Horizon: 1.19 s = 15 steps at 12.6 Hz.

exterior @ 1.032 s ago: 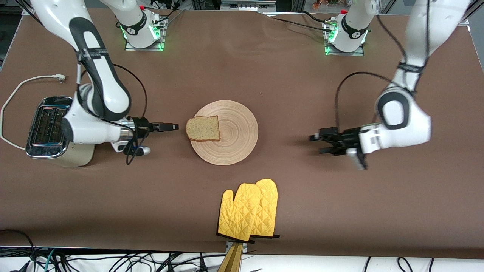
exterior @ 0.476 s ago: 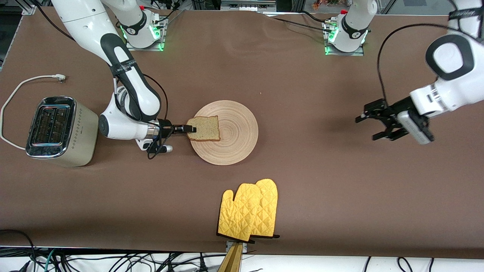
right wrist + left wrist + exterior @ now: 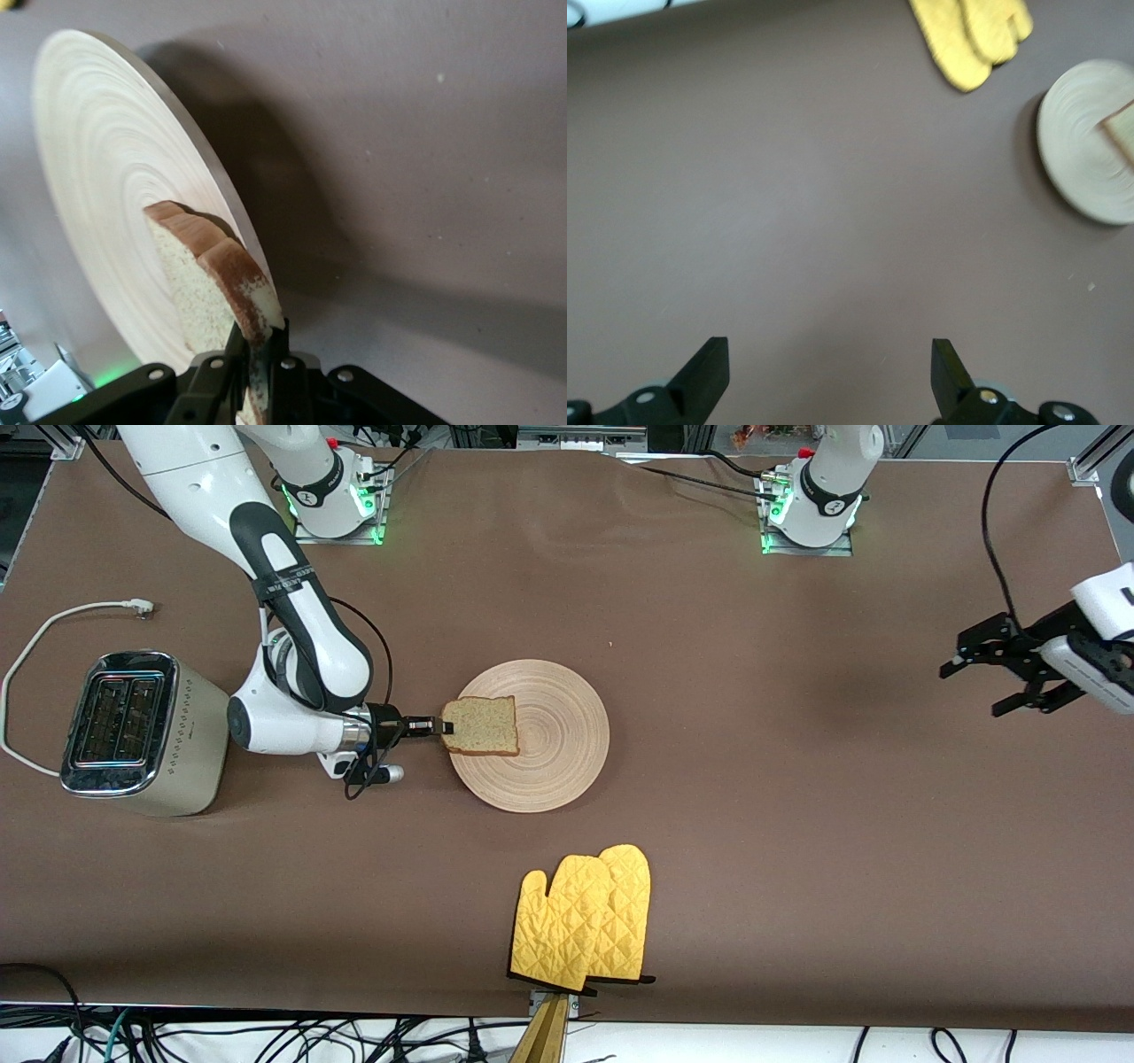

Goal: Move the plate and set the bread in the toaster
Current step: 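Lift the bread off the plate and carry it toward the toaster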

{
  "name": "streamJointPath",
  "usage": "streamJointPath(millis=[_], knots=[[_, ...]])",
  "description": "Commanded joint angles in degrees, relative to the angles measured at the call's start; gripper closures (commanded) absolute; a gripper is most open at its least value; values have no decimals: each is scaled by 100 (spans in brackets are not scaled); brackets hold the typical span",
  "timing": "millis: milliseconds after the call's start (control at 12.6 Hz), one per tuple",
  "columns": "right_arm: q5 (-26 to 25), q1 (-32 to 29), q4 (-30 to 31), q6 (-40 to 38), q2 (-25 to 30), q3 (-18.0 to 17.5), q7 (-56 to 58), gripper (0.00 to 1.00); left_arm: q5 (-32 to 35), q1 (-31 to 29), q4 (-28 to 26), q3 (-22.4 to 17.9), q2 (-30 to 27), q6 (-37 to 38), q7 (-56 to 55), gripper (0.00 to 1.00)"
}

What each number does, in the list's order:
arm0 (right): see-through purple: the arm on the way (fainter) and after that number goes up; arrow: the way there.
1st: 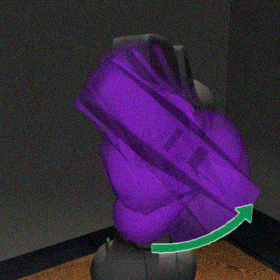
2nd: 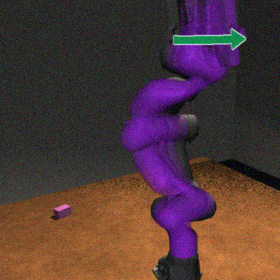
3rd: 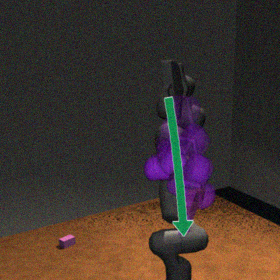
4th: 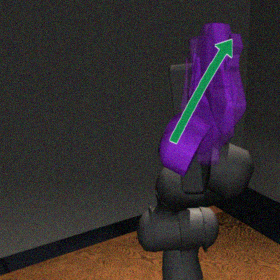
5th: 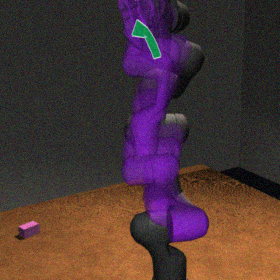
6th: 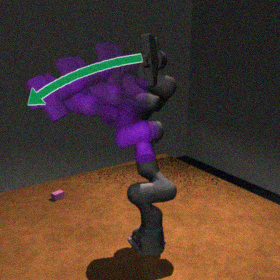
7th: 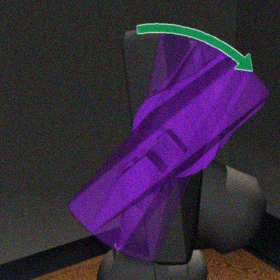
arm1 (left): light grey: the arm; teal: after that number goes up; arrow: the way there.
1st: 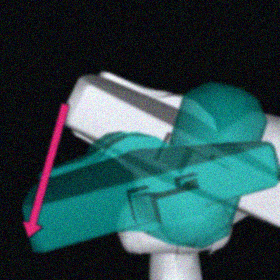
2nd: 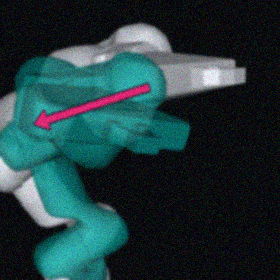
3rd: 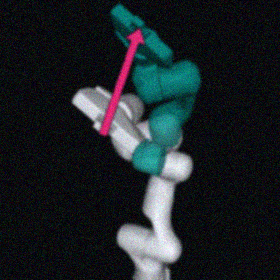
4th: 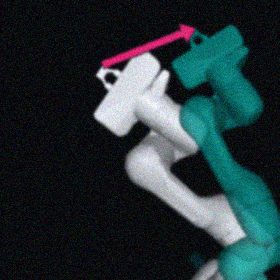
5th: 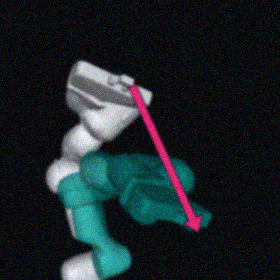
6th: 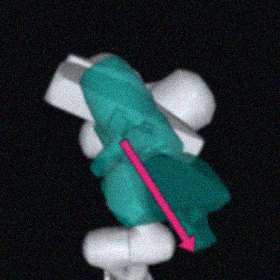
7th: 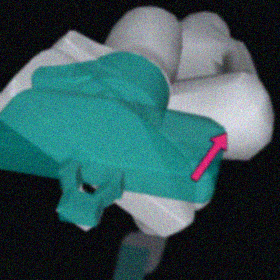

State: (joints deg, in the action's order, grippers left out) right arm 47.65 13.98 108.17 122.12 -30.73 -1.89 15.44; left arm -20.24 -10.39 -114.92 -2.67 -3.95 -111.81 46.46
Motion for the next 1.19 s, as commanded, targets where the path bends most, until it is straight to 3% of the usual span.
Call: streamJointPath(millis=[0, 238, 476, 635, 1111], knots=[[-62, -71, -338, -950, 270, 355, -76, 100, 895, 239, 608, -85, -123, 666, -905, 0], [-309, -62, -332, -1253, 148, 479, 230, 100, 1487, 511, 1190, 12, -185, 1589, -2796, 0], [-257, 52, -331, -289, -362, 392, 644, 100, 1724, 668, 1655, 161, -159, 2267, -4227, 0], [-239, 131, -340, -110, -425, 374, 873, 100, 1734, 958, 1744, 171, -123, 2313, -5143, 0], [-553, 175, -550, -565, 76, 567, 287, 100, 1664, 995, 2042, 162, 113, 2330, -5314, 0]])
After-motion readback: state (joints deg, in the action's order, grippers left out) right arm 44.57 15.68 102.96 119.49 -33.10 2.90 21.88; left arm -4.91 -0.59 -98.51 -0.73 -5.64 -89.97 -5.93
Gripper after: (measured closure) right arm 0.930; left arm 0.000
